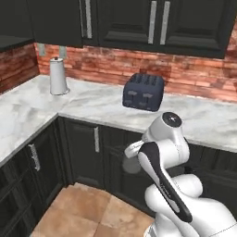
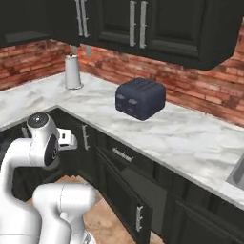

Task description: Move the glass cup from next to the sink to the open cabinet. Then, move the bowl with the fish to the fridge to clear the area for faucet cleaning.

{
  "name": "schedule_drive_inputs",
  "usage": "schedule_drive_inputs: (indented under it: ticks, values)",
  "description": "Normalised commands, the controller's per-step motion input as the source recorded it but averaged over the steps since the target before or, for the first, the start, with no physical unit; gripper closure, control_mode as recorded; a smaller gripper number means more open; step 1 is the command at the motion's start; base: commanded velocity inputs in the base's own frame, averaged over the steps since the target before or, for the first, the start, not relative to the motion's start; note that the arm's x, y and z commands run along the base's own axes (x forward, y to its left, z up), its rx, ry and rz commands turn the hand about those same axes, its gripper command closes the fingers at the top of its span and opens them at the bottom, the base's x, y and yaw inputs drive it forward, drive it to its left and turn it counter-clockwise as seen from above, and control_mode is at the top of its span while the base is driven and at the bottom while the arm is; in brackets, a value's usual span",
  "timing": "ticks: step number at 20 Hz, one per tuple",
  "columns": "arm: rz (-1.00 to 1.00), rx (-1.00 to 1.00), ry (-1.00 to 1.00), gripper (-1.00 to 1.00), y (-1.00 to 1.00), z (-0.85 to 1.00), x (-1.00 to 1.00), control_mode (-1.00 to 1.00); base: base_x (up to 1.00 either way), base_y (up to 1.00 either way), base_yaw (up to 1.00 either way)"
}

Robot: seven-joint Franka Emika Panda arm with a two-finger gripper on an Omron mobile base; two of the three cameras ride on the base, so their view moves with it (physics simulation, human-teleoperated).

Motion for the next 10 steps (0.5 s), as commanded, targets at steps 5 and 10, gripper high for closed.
schedule_drive_inputs:
  ticks: [5, 10]
  values:
    - [0.00, 0.00, 0.00, 1.00, 0.00, 0.00, 0.00, 1.00, 0.00, 0.03, 0.89]
    - [0.00, 0.00, 0.00, 1.00, 0.00, 0.00, 0.00, 1.00, 0.00, 0.09, 0.92]
